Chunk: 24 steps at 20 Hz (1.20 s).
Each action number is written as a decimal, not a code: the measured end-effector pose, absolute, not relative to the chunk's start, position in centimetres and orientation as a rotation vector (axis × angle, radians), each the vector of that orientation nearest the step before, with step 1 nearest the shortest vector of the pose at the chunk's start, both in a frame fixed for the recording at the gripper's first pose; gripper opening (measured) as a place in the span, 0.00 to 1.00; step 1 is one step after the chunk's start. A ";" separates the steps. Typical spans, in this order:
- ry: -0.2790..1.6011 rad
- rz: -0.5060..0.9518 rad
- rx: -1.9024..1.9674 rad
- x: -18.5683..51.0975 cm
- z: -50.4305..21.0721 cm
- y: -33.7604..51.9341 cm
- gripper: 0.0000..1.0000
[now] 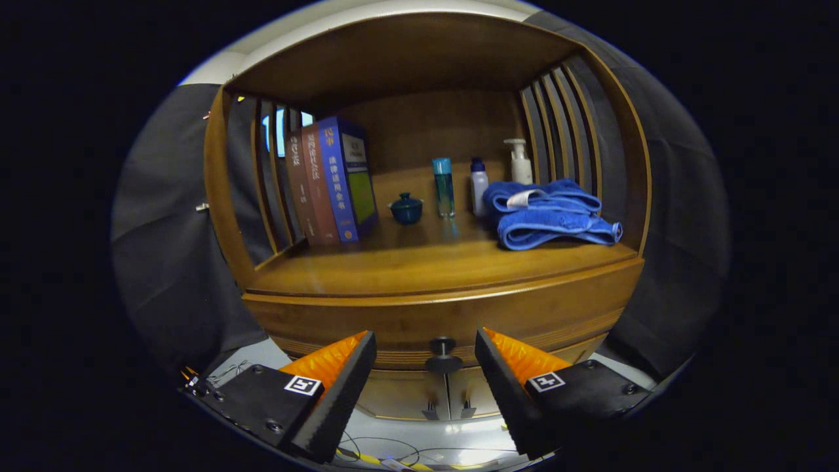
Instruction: Pull open the drawer, take out the items inside it, and place them on the countertop above the cabinet.
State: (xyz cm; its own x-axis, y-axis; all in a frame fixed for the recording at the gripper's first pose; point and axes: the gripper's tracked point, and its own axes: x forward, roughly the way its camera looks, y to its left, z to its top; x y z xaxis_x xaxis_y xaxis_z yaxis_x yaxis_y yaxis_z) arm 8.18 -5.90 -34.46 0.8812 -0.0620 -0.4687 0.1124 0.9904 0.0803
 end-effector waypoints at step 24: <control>0.606 -0.097 0.068 9.0 -42.0 -7.1 0.37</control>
State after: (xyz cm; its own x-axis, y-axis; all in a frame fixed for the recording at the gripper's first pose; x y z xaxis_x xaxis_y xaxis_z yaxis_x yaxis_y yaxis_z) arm 9.00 -7.11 -42.03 0.8175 -0.0714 -0.5715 0.1114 0.9932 0.0352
